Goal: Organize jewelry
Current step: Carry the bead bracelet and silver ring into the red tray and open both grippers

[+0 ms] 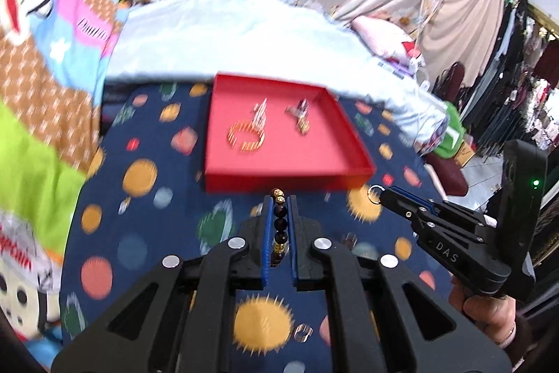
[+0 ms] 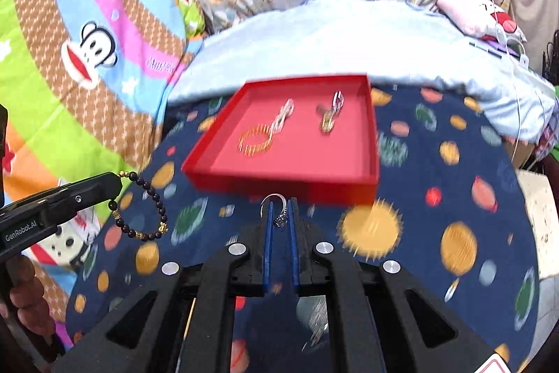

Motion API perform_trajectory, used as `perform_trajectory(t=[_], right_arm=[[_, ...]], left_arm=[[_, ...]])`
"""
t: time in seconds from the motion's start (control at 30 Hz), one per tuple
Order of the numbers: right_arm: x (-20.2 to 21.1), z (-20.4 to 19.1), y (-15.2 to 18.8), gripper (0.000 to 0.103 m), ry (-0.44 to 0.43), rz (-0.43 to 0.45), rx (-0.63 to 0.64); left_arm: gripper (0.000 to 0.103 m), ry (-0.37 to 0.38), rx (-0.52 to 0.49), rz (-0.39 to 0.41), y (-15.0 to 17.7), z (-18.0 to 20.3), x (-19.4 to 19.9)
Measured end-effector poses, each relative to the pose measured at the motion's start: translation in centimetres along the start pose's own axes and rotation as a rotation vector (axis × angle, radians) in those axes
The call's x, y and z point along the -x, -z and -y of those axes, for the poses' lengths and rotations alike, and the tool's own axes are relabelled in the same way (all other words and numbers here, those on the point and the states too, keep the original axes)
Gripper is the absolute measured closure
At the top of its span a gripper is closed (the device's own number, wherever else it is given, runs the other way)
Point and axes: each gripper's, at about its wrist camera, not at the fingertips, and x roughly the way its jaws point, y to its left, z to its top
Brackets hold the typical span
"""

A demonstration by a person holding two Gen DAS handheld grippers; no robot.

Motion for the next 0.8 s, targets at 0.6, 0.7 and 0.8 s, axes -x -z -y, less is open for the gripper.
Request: perform_trajectory(t=[0.6, 0.7, 0.8], right_arm=[[-13.5, 6.1, -6.7, 0.096, 0.020, -0.110, -0.066], [-15.4, 6.4, -6.3, 0.095, 0.017, -0.151, -0.055], [-15.3, 6.3, -6.3, 0.091, 0.064, -0.120, -0.032]], left_arm=[[0.096, 0.099, -0.041, -0.113, -9.4, 1.8, -17.9], [0.093, 0.106, -0.035, -0.142, -9.2, 1.6, -19.9], [0.052, 0.053, -0.021, -0.131, -9.0, 1.2, -20.5]])
